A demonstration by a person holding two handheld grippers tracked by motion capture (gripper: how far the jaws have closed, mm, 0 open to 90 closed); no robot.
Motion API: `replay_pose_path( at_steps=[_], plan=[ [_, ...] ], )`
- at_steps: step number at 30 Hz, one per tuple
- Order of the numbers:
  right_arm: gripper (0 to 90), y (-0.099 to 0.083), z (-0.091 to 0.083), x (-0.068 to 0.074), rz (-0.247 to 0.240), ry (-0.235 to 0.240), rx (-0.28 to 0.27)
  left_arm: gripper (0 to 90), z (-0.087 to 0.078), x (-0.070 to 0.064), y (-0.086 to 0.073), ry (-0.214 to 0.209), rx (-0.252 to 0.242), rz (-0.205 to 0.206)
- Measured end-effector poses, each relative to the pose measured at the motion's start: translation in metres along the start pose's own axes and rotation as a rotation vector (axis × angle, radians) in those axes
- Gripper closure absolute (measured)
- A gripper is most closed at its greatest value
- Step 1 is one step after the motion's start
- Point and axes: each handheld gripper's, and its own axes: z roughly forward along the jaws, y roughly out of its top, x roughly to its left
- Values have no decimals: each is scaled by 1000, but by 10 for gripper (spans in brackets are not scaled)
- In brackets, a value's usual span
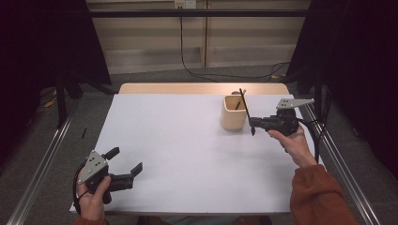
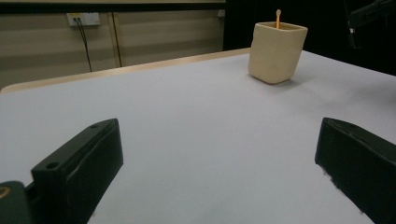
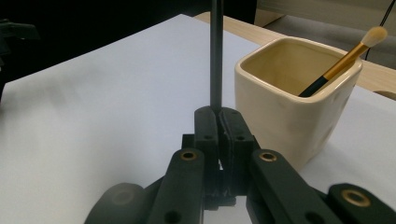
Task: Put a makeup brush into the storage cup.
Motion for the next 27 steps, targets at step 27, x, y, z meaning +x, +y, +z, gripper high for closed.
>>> replay_pose_path(
  at_steps=[27],
  plan=[
    [863, 0, -6, 44, -60, 108, -11, 11, -3, 1, 0, 15, -9, 1]
  ],
)
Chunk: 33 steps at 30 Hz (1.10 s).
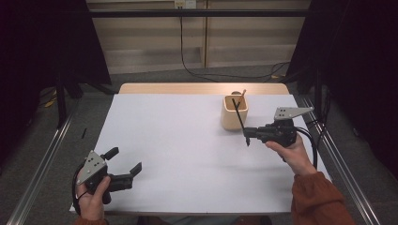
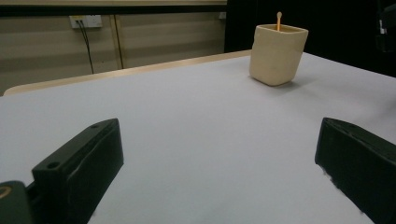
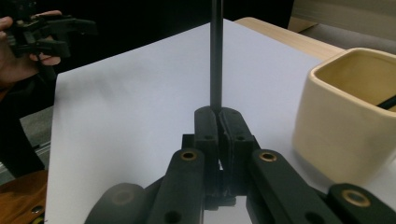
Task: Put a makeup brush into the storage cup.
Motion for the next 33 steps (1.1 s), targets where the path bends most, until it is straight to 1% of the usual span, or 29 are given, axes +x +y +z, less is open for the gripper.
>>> replay_pose_path(
  at_steps=[2, 7, 9, 11, 15, 18, 20, 21, 24, 25, 26, 27, 33],
  plan=[
    [863, 0, 1, 5, -10, 10, 11, 11, 0, 1, 0, 3, 2, -2],
    [863, 1, 5, 15, -23, 39, 12, 10, 1, 0, 0, 0, 1, 1],
    [863, 1, 10, 21, -40, 52, 27, 10, 1, 0, 0, 3, 2, -5],
    [863, 3, 16, 26, -54, 65, 40, 11, 1, 0, 0, 4, 2, 1],
    [863, 7, 18, 30, -63, 83, 44, 10, 1, 0, 0, 0, 2, -1],
    [863, 11, 18, 31, -68, 85, 43, 12, 2, 1, -1, 0, 4, -3],
    [863, 13, 20, 33, -74, 98, 51, 11, 2, 1, 0, 1, 3, -2],
    [863, 14, 21, 34, -79, 101, 62, 11, 2, 1, 0, -1, 7, 4],
    [863, 17, 27, 39, -102, 125, 109, 11, 2, 0, 0, -3, 7, 4],
    [863, 18, 29, 40, -109, 130, 132, 11, 2, 0, 0, -1, 8, 4],
    [863, 18, 31, 40, -113, 132, 144, 11, 2, 0, 0, 0, 8, 6],
    [863, 19, 33, 40, -119, 134, 173, 11, 2, 1, 0, -2, 8, 6],
    [863, 20, 39, 41, -145, 120, 283, 11, 2, 0, 0, -5, 10, 6]
  ],
)
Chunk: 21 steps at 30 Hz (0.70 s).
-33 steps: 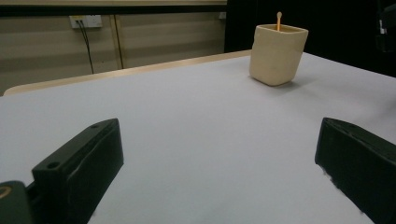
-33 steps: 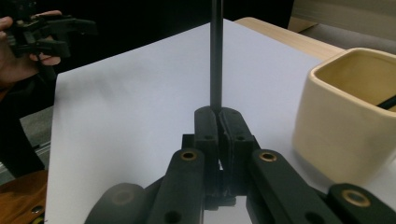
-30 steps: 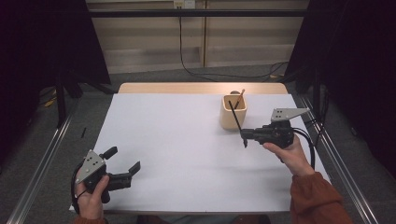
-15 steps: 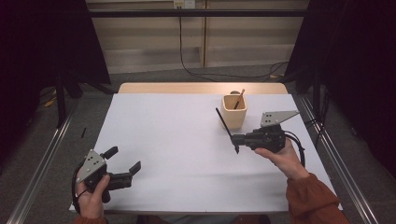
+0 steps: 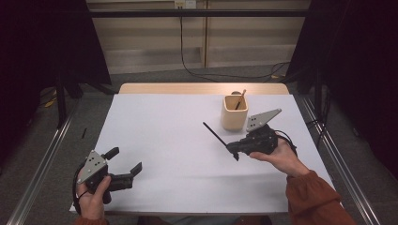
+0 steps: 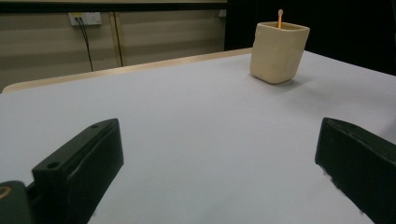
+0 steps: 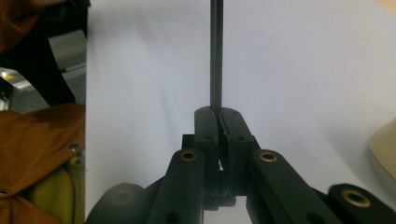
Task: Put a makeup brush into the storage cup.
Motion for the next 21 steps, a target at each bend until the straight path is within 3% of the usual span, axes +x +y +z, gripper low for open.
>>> replay_pose_path(
  at_steps=[8, 16, 21],
  plan=[
    [863, 11, 7, 3, -39, 19, 112, 11, 1, 0, 0, -3, 1, -2],
    [863, 19, 21, 2, -74, -2, 262, 10, 0, 0, 0, -3, -1, -2],
    [863, 20, 31, 3, -86, 11, 366, 11, 1, -1, 0, -9, 2, 2]
  ],
)
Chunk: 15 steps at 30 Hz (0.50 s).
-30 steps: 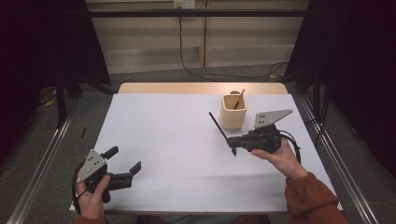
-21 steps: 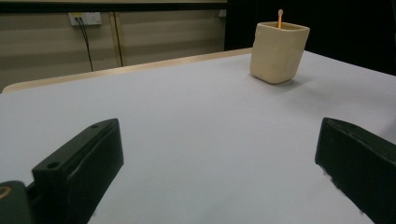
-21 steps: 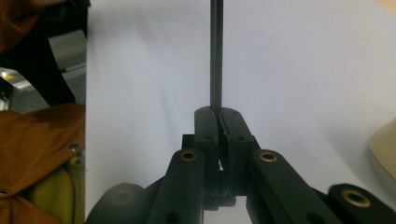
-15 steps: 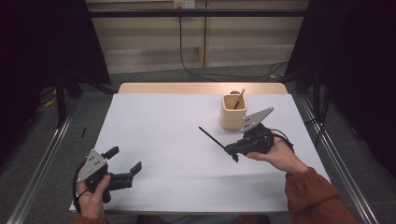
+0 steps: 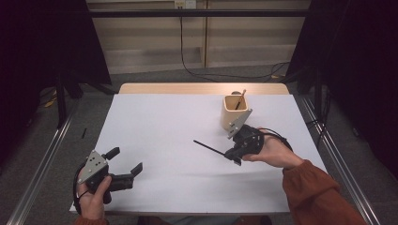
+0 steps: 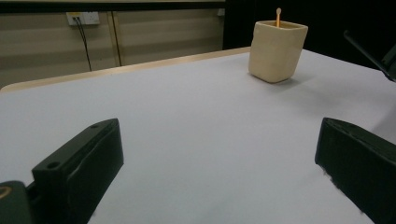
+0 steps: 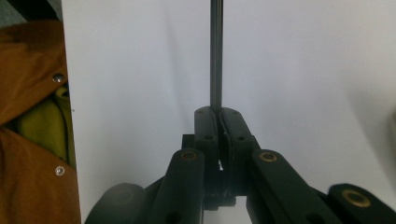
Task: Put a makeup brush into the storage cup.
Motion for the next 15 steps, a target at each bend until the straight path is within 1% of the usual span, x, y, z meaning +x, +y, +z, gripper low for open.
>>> replay_pose_path(
  at_steps=[1, 5, 6, 7, 10, 13, 15],
  plan=[
    [862, 1, 1, 0, 8, 6, 35, 11, 0, 0, 0, 0, 0, 1],
    [862, 2, 2, 1, 7, 10, 70, 11, 0, 0, 0, 1, 1, 0],
    [862, 2, 3, 1, 7, 8, 87, 11, 0, 0, 0, 1, 1, 1],
    [861, 2, 4, 1, -1, 24, 112, 11, 0, 0, 0, 1, 1, 2],
    [861, 3, 6, 2, -28, 35, 160, 11, 0, 0, 0, 2, -3, 3],
    [861, 3, 10, 1, -46, 35, 217, 11, 0, -1, 0, -2, -1, 8],
    [862, 2, 13, -1, -47, 28, 254, 11, 0, -1, 0, -5, -1, 7]
  ],
)
